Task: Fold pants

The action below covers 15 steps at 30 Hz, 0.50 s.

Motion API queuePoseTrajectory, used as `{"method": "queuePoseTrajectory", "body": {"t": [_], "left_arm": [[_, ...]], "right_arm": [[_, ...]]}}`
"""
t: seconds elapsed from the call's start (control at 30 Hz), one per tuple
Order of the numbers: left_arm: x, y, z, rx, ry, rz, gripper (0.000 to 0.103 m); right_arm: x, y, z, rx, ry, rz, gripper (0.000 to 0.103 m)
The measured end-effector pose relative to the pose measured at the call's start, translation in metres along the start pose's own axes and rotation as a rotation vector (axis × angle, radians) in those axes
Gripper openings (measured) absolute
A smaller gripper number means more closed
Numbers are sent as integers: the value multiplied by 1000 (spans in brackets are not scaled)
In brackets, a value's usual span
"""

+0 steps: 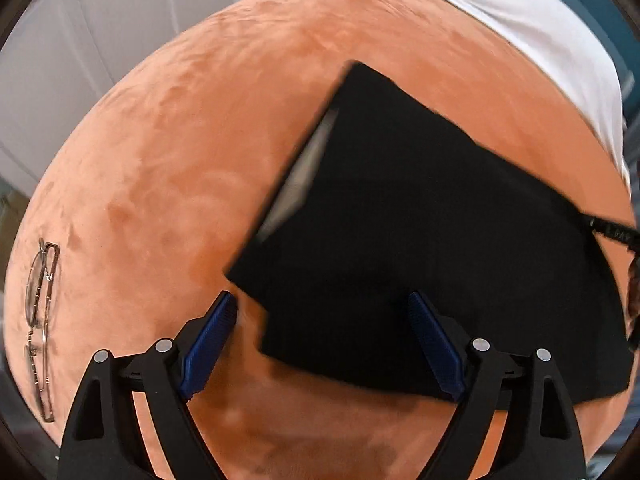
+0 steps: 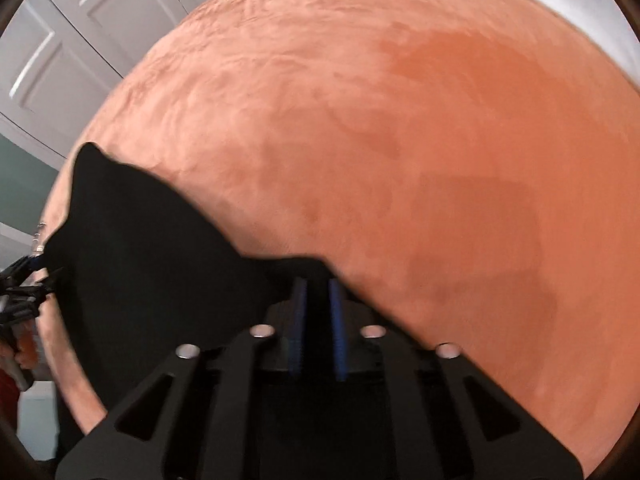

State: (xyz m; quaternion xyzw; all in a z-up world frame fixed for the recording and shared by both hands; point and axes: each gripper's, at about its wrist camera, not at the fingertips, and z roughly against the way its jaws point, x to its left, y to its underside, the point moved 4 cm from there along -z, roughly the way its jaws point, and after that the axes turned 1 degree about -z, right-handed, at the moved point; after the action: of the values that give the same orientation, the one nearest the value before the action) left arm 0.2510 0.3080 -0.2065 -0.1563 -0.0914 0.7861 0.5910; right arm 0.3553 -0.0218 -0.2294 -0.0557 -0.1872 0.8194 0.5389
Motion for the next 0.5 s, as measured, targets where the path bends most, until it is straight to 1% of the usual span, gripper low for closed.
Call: {"method": "queuePoseTrajectory", "body": {"t": [0.03,0.07,0.13,0.17,0.2,0.23,0.27,0.3,0.33,0.37,0.4,0.43,0.47,0.5], "left_arm": [[3,-5,1,-17,-8,10,86],[11,-13,-1,-30,-17,33,86],[19,-20,-2,-10,8,75,86],[22,-22,5,-22,-4,94,83],[24,-24,14,-48,-11,102,81],[24,-26,29,-87,1,92,81],[21,-26,38,-105,14,84,81],[15,-24,50,-129,31,66,83],[9,-21,58,-142,44,51,83],[0,-17,63,-147,54,29,84],[-8,-12,63,-141,48,11,85],[-20,-6,56,-122,28,-13,86],[-30,-2,49,-105,3,-37,87],[-38,2,39,-82,-43,-66,87]], "right_arm": [[-6,-7,-1,-18,8,-36,3],[-14,-14,2,-62,52,-71,0],[-24,-20,11,-114,74,-110,0],[-35,-17,28,-184,63,-196,0],[-37,-13,36,-204,49,-216,1],[-37,1,59,-264,-16,-245,1],[-34,9,67,-276,-32,-239,1],[-27,29,80,-285,-51,-216,1],[-23,38,83,-283,-57,-206,1],[-12,59,81,-253,-79,-182,1],[-2,71,67,-214,-85,-167,1],[4,73,46,-175,-66,-156,1],[-1,70,32,-165,-36,-172,1],[-6,68,28,-167,-31,-190,0]]}}
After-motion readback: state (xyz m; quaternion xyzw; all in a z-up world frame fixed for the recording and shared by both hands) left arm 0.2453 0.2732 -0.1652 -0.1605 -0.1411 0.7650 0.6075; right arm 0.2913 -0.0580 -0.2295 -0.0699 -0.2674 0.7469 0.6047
